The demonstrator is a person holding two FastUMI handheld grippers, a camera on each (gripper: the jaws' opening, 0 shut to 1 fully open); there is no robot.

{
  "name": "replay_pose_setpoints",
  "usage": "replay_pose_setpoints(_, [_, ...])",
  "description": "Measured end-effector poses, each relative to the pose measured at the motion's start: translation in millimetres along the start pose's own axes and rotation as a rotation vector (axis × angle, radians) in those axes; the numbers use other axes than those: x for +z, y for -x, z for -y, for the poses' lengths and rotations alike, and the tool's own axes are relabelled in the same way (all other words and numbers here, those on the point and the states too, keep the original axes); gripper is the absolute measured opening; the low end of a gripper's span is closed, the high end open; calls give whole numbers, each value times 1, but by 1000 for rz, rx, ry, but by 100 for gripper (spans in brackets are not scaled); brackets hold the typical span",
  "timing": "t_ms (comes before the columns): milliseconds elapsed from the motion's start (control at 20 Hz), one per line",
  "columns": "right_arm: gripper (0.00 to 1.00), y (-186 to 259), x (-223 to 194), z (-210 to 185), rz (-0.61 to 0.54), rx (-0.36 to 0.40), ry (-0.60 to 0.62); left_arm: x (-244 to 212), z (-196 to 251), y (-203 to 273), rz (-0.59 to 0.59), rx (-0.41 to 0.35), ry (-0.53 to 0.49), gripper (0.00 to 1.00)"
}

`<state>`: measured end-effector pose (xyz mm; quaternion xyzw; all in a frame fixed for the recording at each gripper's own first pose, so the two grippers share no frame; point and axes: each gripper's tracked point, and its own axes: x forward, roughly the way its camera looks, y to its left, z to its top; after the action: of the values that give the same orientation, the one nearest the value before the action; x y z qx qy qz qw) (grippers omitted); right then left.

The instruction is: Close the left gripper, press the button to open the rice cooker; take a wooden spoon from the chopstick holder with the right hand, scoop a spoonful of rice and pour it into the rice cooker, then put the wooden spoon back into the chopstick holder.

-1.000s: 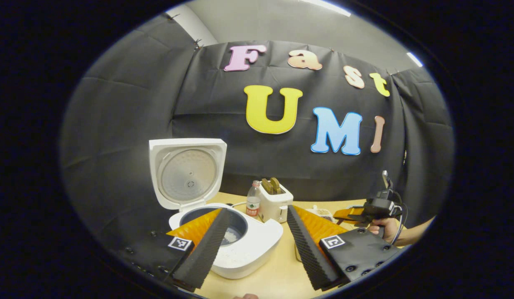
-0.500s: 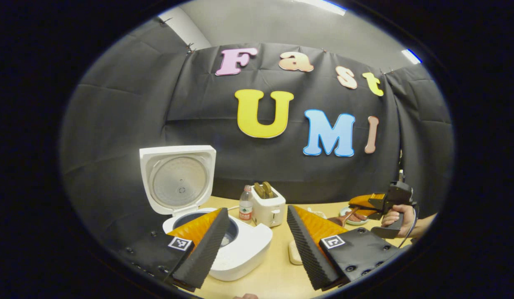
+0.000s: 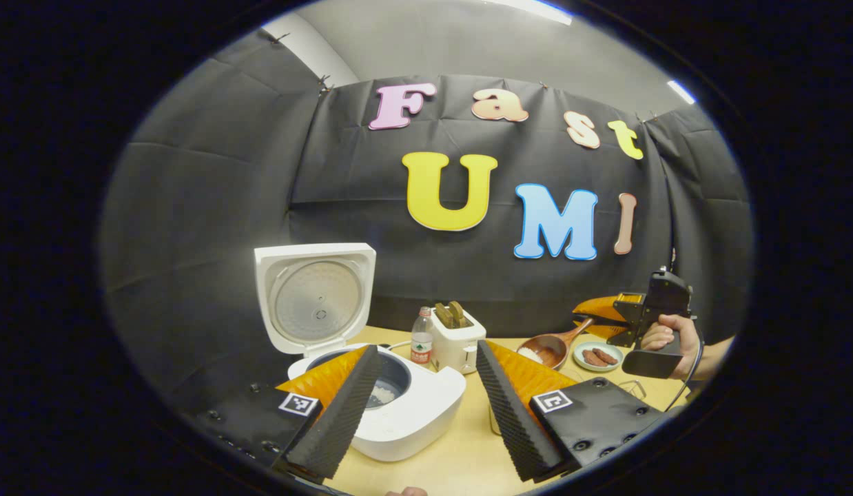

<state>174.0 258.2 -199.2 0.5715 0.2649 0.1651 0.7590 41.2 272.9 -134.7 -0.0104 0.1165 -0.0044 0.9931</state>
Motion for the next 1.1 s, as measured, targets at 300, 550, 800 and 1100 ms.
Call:
replay_pose_setpoints(300, [8, -33, -32, -38, -62, 47, 40, -7, -28, 8, 8, -3, -21, 97])
replay_pose_setpoints(550, [9, -68, -64, -63, -117, 69, 80, -20, -50, 16, -15, 8, -36, 99])
replay_pose_setpoints(800, [8, -112, -103, -75, -201, 79, 137, -37, -61, 22, -37, 20, -13, 97])
replay_pose_setpoints(1100, [9, -172, -151, -74, -286, 13, 303, -61, -61, 22, -64, 43, -4, 97])
